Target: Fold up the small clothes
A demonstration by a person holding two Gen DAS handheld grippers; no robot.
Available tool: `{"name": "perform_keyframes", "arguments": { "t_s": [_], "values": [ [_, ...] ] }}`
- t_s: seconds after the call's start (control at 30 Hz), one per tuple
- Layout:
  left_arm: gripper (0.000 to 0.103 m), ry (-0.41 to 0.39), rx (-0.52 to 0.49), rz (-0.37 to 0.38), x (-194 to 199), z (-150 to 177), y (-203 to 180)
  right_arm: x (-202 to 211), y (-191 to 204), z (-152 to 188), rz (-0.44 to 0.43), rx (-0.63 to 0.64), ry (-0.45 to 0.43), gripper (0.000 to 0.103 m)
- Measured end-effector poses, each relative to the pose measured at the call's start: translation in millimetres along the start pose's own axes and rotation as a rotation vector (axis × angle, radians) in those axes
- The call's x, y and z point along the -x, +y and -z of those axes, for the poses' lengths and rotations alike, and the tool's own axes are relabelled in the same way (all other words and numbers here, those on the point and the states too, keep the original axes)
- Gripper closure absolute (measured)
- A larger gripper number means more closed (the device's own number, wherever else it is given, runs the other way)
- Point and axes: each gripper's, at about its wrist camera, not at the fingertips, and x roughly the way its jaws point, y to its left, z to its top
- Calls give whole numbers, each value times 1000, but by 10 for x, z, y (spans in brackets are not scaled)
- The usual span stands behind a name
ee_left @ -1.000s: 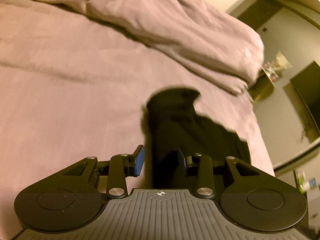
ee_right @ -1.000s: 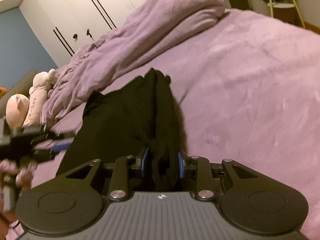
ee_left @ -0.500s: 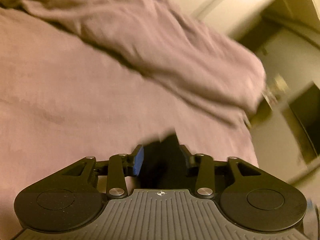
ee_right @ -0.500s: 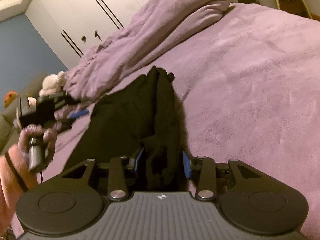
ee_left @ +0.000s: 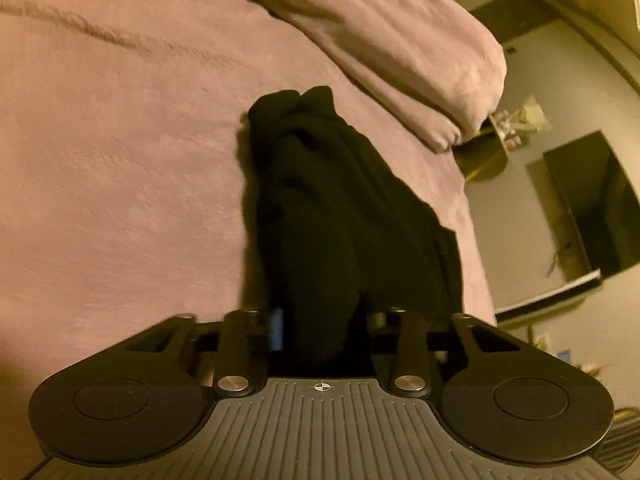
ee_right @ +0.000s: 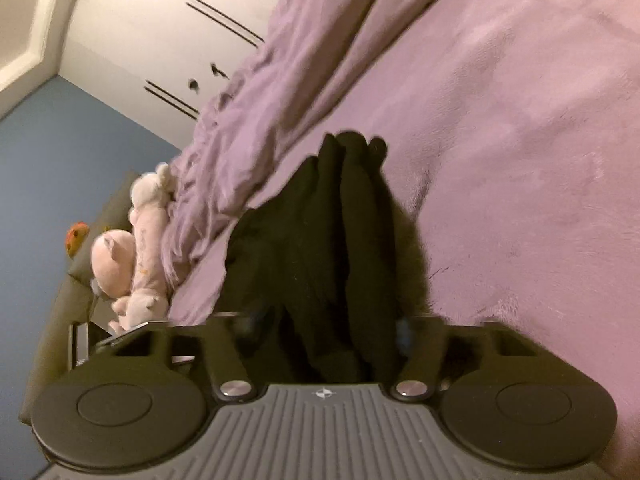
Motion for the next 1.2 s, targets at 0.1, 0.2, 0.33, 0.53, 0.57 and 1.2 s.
{"name": "perform_keyframes", "arguments": {
  "t_s": [0.1, 0.2, 0.33, 0.53, 0.57, 1.2],
  "values": [
    [75, -40, -17, 36, 125, 47, -63, -57, 32, 20, 5, -6, 20, 78],
    [76, -72, -19, 74, 342, 58, -165, -11, 62, 28, -78, -79, 27, 81],
    [76, -129, -51, 64, 869, 137, -176, -56, 262, 151, -142, -120, 86, 82],
    [70, -118, -113, -197, 1443, 460, 197, -278, 848, 742, -101, 97, 213, 76],
    [71, -123, -94, -219, 1527, 498, 272, -270, 899, 807, -83, 111, 202, 74],
    [64, -204, 334, -56, 1013, -429, 1119, -167, 1439, 1246, 242, 489, 10, 76]
  ]
}}
